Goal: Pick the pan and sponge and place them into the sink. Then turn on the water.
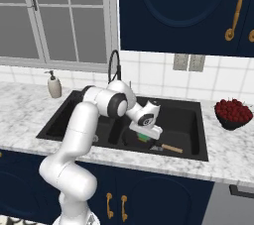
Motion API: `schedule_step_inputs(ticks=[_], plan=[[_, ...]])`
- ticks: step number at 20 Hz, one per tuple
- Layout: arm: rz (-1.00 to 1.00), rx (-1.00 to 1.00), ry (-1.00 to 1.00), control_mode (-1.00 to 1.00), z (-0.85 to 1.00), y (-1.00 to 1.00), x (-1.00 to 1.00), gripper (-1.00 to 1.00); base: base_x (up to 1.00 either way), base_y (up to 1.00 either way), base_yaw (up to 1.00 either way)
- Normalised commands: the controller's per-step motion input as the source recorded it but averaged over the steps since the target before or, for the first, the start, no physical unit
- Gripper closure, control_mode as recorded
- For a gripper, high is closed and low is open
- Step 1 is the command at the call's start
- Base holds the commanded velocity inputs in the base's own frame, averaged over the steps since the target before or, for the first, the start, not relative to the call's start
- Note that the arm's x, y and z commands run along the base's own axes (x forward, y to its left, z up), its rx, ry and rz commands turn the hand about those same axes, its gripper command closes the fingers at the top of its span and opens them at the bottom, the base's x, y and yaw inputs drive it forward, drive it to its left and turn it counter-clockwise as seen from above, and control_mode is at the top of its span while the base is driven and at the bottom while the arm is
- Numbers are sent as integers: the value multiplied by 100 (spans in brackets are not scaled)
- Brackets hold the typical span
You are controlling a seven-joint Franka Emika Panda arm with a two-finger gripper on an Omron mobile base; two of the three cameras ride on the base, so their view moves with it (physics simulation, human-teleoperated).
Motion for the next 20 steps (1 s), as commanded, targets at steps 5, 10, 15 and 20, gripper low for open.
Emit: schedule_step_inputs(ticks=[5, 10, 15, 20], plan=[[0, 1, 0, -100, 0, -1, 0, -100, 0, 0, 0], [2, 0, 0, -100, 7, 0, -21, -100, 0, 0, 0], [3, 0, 0, -100, 19, 0, -24, -100, 0, 0, 0], [1, 0, -1, -100, 19, 0, -35, -100, 0, 0, 0]])
